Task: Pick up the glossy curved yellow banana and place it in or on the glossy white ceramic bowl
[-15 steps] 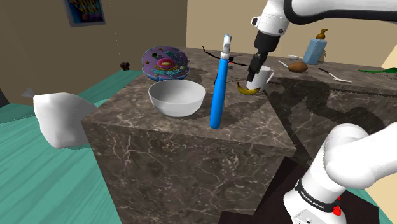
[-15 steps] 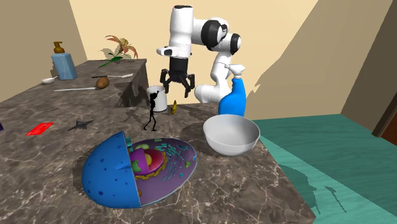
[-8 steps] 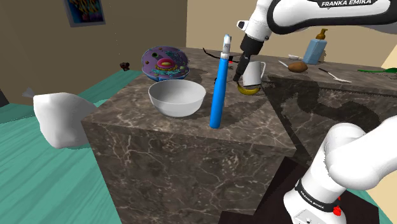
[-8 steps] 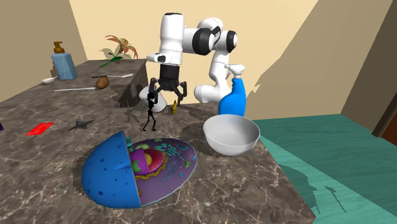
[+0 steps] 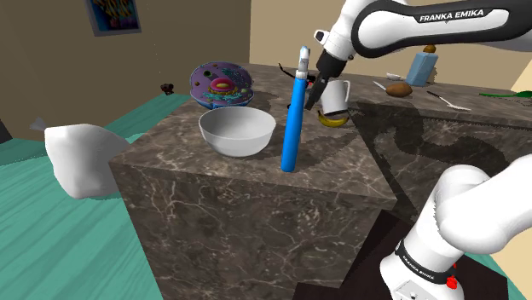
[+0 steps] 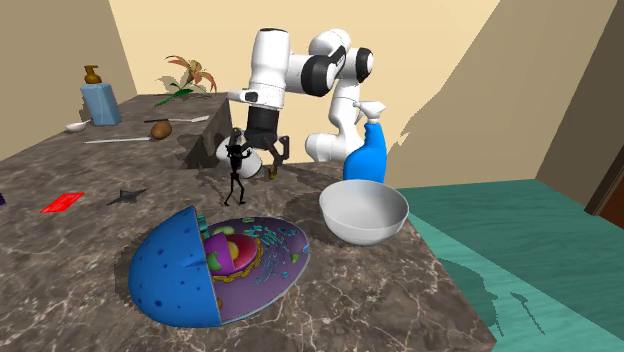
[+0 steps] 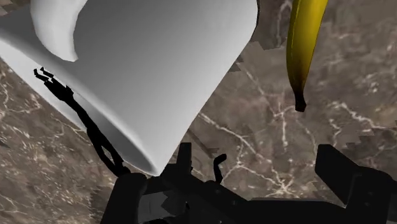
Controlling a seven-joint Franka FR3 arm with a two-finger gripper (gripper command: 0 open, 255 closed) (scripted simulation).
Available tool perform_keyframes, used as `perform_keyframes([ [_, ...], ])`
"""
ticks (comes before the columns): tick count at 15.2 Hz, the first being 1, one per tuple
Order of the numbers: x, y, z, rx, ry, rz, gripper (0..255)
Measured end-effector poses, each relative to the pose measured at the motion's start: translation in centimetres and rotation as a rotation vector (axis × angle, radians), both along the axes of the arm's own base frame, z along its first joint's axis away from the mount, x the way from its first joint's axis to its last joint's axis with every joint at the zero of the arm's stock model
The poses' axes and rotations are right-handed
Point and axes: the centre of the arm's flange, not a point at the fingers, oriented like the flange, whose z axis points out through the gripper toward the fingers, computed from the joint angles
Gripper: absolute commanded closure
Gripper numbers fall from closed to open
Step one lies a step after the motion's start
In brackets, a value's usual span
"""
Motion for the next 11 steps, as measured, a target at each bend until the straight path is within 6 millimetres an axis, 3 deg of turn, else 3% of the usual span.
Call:
perform_keyframes([
  [2,0.0,-0.3,-0.1,-0.001,-0.006,0.002,0],
  [3,0.3,-0.5,-0.1,0.0,-0.033,0.001,255],
  [7,2.0,-1.6,-0.8,-0.001,-0.203,-0.004,255],
  [11,2.5,-2.8,-0.1,0.001,-0.141,-0.002,255],
])
